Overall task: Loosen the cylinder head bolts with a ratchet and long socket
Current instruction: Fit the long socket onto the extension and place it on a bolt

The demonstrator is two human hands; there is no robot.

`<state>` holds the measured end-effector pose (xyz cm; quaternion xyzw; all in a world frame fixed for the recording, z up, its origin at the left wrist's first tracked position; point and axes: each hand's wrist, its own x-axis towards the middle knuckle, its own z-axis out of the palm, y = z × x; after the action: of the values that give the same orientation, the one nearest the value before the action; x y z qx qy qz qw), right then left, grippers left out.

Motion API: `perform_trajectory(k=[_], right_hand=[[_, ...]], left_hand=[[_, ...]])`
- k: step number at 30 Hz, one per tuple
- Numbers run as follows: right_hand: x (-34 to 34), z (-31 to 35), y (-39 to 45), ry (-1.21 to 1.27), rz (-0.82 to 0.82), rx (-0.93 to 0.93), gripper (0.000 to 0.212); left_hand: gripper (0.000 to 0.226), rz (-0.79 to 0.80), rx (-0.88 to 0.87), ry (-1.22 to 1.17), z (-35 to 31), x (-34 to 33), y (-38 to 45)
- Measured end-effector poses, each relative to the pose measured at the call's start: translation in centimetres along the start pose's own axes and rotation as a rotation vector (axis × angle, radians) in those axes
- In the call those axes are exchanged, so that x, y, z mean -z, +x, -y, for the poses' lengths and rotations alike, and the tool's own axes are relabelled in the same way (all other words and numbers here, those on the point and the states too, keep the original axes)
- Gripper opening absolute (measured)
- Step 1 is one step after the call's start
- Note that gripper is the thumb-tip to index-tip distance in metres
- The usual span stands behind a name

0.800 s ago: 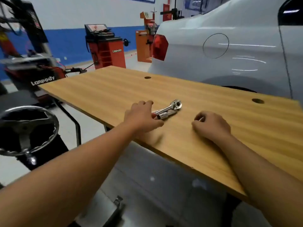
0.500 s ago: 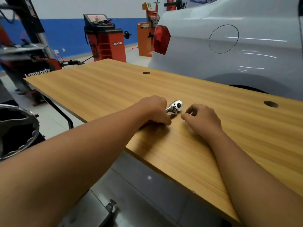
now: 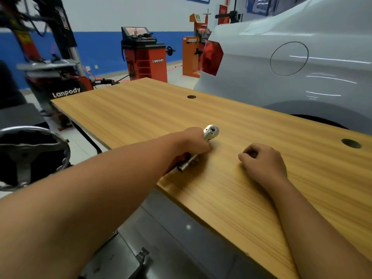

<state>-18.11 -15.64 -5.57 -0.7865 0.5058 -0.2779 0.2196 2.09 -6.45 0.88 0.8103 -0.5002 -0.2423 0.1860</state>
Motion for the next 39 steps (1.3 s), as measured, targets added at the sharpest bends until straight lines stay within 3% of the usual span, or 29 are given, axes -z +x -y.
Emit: perform_trajectory(k=[3,7,13,15,17,20,26,31,35,39], right_hand=[[0.0,1.8,-1.2,-0.056,0.007,-0.042,0.014],[-2.6,9.3,-5.1,0.400,0.134,0.025,0.024],[-8.1,23.7,-14.4,0.786,0.377,0.141,0.025],[-9.4,27.3,-17.0,0.795,0.425,0.211,0.020],[-10.9,30.9,-20.0,0.736,0.439,0.347,0.017],[-13.9,36.6,-26.0,0.688,0.464,0.531,0.030],[-20.1,46.0,-39.7,0.893,0.723,0.594,0.029],[-23.9,50.5,-44.9,0.988,0.727,0.738,0.039],[-27.9,52.6,-46.2,1.029,0.653,0.789,0.033],[-28.9,55.2,-46.3,1.265,0.535,0.687,0.030]], left_hand=[[0.011,-0.037,0.071,-0.370,1.7,1.0,-2.6],[0.009,-0.039,0.091,-0.860,4.1,2.7,-7.1],[0.010,-0.469,0.084,-1.107,9.6,6.6,-15.0],[0.014,-0.573,0.082,-1.188,12.6,8.5,-19.1],[0.020,-0.723,0.054,-1.125,16.2,10.2,-23.5],[0.030,-0.972,0.034,-0.850,22.2,12.2,-30.8],[0.033,-1.356,0.170,-0.603,33.3,13.4,-43.9],[0.017,-1.562,0.147,-0.601,38.7,13.1,-49.5],[0.020,-1.703,0.126,-0.564,42.4,12.9,-51.0],[0.024,-1.662,0.125,-0.609,44.5,13.1,-51.9]])
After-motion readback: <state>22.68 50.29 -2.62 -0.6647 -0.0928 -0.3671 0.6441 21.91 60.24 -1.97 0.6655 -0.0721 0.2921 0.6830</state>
